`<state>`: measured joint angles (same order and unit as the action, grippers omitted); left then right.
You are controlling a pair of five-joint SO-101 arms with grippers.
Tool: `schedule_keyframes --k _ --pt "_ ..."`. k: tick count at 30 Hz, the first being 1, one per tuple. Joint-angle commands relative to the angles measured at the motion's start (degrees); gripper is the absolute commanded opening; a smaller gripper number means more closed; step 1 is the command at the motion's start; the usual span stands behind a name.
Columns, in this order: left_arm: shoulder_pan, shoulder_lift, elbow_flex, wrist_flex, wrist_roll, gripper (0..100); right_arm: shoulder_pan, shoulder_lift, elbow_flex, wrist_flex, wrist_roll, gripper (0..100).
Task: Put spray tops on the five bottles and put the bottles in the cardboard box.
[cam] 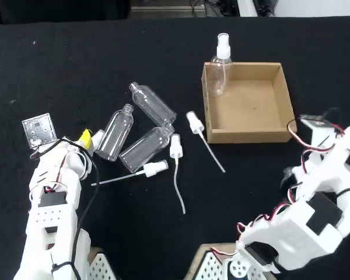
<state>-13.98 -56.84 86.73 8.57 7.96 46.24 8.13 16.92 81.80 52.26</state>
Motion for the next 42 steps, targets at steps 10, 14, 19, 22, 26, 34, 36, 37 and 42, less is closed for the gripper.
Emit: schedule_keyframes --k 10,14,19,22,26,34,36,37,42 --pt "-0.48 -0.7 -0.57 -0.79 0.44 20 0.7 -0.04 -4.18 -23.65 -0.26 1.6" --pt "-0.31 -0.7 -0.57 -0.79 0.44 20 0.97 4.44 -8.4 -19.69 -0.26 14.4" --pt "-0.22 -0.7 -0.57 -0.79 0.44 20 0.26 7.78 -16.48 -7.38 -0.44 25.3" --pt "-0.4 -0.7 -0.57 -0.79 0.44 20 -0.79 10.33 -21.93 -2.99 -0.53 25.3" --pt "-0.4 -0.7 -0.57 -0.79 0.44 20 -1.23 15.43 -29.05 -2.11 -3.25 25.7" --pt "-0.4 -0.7 -0.57 -0.79 0.44 20 -4.22 27.56 -47.69 10.64 -4.13 25.5" --pt "-0.48 -0.7 -0.57 -0.79 0.44 20 -4.31 30.46 -52.79 13.98 -4.22 25.5" --pt "-0.48 -0.7 -0.57 -0.79 0.44 20 -4.22 31.87 -55.16 15.03 -4.22 25.5" --pt "-0.57 -0.7 -0.57 -0.79 0.44 20 -2.11 38.73 -62.64 18.37 -4.22 25.5"
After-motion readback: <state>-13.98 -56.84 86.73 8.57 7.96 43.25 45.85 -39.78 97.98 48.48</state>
